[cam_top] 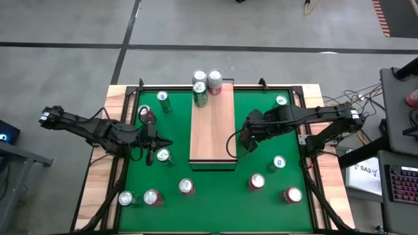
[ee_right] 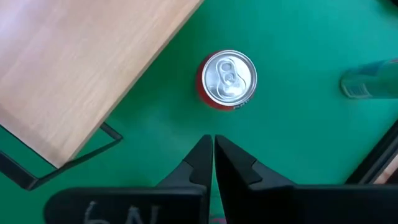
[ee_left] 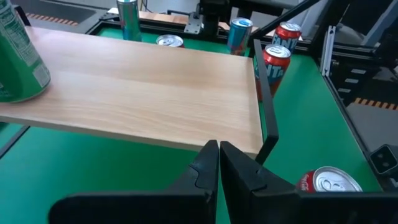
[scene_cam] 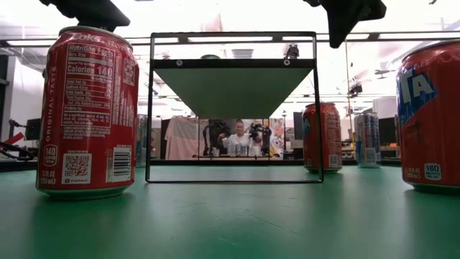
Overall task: Place canned beverage on shelf
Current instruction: Put the orange can on the shelf
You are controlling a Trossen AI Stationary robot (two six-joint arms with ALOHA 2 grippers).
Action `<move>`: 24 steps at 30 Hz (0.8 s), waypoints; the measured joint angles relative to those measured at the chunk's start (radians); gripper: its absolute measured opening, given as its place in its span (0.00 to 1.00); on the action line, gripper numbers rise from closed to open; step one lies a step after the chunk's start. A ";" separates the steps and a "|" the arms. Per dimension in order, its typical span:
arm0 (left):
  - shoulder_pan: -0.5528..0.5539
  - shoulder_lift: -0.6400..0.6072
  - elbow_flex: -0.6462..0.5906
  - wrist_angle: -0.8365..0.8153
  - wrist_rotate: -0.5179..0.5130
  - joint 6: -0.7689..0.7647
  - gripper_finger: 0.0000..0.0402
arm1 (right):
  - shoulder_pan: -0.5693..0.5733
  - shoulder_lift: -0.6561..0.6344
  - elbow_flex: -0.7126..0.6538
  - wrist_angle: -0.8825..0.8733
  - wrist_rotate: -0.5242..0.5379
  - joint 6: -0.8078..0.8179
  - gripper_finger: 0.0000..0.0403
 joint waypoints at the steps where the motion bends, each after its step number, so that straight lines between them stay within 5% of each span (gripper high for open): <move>1: 0.000 0.000 0.000 0.001 0.000 0.009 0.00 | 0.000 0.000 0.000 0.000 0.000 0.002 0.02; 13: 0.000 0.000 0.000 0.027 -0.001 0.106 0.00 | 0.000 0.000 0.000 0.008 -0.006 0.015 0.09; 18: 0.000 0.000 0.000 0.031 -0.001 0.127 0.00 | 0.034 0.000 0.000 0.030 -0.195 -0.002 0.18; 24: 0.000 0.000 0.000 0.033 -0.001 0.135 0.00 | 0.115 0.000 0.000 0.103 -0.253 0.138 0.29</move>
